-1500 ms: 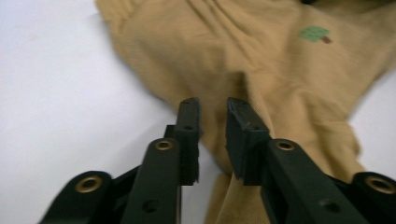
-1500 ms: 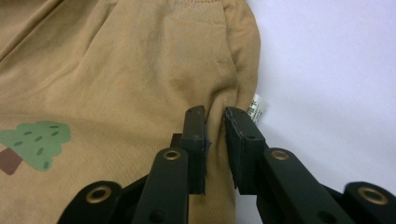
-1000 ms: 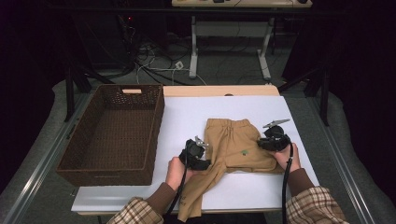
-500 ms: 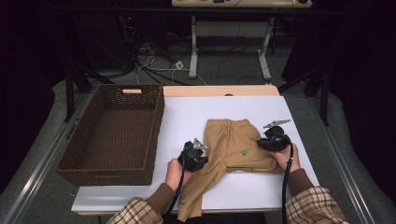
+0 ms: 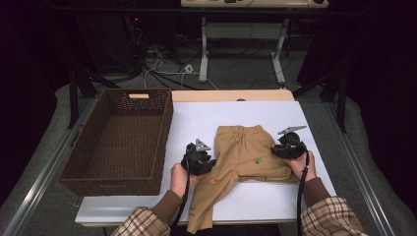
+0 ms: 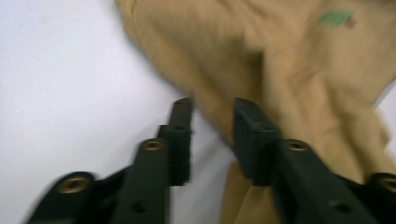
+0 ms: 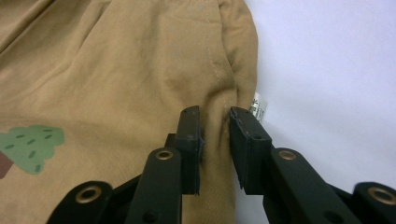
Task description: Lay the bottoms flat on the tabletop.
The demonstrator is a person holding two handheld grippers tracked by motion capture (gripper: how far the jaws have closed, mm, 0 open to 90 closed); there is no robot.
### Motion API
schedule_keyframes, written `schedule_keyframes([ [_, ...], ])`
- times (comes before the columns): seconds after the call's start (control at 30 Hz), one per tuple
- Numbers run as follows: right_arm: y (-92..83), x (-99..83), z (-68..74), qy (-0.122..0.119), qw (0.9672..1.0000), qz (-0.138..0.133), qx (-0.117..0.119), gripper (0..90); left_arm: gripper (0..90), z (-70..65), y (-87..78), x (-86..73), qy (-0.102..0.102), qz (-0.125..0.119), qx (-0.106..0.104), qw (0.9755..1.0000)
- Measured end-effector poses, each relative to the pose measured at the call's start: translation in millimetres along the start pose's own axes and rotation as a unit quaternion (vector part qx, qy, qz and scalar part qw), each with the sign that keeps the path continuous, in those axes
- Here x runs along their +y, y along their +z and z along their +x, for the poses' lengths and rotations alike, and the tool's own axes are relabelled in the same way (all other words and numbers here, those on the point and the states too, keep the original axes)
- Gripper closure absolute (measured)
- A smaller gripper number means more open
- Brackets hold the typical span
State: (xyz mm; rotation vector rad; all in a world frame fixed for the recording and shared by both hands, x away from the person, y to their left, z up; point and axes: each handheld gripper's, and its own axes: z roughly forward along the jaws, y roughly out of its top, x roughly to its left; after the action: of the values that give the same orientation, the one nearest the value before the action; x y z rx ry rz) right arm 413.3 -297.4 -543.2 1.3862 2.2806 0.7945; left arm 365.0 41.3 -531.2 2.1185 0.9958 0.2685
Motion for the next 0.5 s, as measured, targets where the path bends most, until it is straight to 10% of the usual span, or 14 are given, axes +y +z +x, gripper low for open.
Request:
schedule_keyframes([
  [0.5,2.0,0.1,1.2,-0.001,1.0000,0.004,0.000,71.4,42.1,-20.8,34.8,-2.7,0.022,0.053,0.018,0.9982],
])
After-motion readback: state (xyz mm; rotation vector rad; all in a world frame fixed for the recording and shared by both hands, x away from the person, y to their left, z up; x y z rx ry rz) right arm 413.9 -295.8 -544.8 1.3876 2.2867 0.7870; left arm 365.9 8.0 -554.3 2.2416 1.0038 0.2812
